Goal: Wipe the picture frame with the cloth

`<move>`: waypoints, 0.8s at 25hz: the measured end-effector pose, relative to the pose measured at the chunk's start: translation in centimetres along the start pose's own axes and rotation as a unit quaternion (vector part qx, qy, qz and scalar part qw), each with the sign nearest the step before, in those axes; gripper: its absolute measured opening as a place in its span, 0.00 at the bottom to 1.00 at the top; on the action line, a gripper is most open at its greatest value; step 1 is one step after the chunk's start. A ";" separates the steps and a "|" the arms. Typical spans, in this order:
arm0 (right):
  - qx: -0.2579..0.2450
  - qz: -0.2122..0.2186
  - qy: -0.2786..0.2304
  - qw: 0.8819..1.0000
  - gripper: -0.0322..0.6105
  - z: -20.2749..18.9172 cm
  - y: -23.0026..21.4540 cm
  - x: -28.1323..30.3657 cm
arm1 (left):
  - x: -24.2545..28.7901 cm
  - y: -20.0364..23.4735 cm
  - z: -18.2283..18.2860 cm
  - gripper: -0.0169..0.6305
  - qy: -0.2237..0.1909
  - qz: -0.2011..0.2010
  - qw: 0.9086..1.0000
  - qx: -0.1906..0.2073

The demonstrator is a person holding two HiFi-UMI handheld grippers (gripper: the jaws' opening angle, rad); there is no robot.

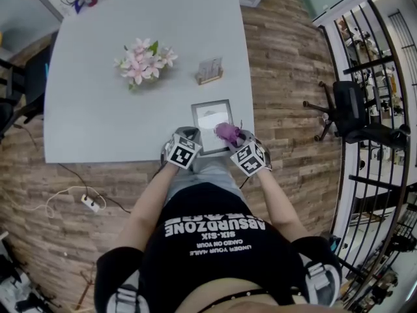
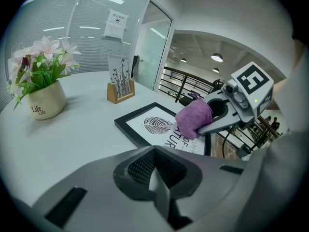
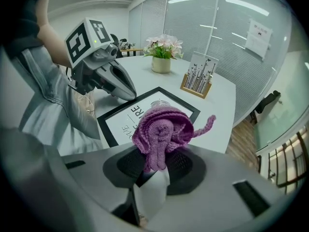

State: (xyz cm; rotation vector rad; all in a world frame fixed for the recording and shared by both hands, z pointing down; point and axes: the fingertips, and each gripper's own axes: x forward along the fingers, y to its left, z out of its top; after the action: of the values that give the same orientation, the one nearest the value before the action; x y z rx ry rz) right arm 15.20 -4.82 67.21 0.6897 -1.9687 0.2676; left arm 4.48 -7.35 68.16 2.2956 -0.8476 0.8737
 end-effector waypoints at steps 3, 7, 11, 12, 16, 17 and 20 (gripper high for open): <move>0.018 0.011 -0.001 1.000 0.24 -0.5 0.5 -0.4 | -0.1 0.0 0.1 0.05 -0.002 0.002 1.000 0.001; 0.026 0.015 0.000 1.000 0.24 -0.9 0.9 -0.5 | -0.1 0.0 0.0 0.05 -0.002 0.002 1.000 0.001; 0.017 0.000 -0.006 1.000 0.24 -0.9 1.0 -0.5 | 0.0 -0.1 0.0 0.05 -0.004 0.002 1.000 -0.001; 0.017 -0.003 -0.008 1.000 0.24 -1.0 1.0 -0.5 | -0.1 -0.1 0.0 0.05 -0.004 0.002 1.000 -0.001; 0.023 -0.008 -0.012 1.000 0.24 -0.9 1.0 -0.4 | -0.1 0.0 0.0 0.05 -0.004 0.001 1.000 -0.002; 0.023 -0.007 -0.012 1.000 0.24 -0.9 0.9 -0.4 | 0.0 0.0 0.0 0.05 -0.004 0.001 1.000 -0.002; 0.021 -0.004 -0.010 1.000 0.24 -0.9 0.9 -0.4 | 0.0 0.0 0.1 0.05 -0.005 0.001 1.000 -0.002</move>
State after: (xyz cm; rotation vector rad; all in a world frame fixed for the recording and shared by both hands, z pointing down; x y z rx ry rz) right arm 15.51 -3.53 67.44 0.7286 -1.9834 0.2994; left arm 4.53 -7.36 68.08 2.2979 -0.8544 0.8624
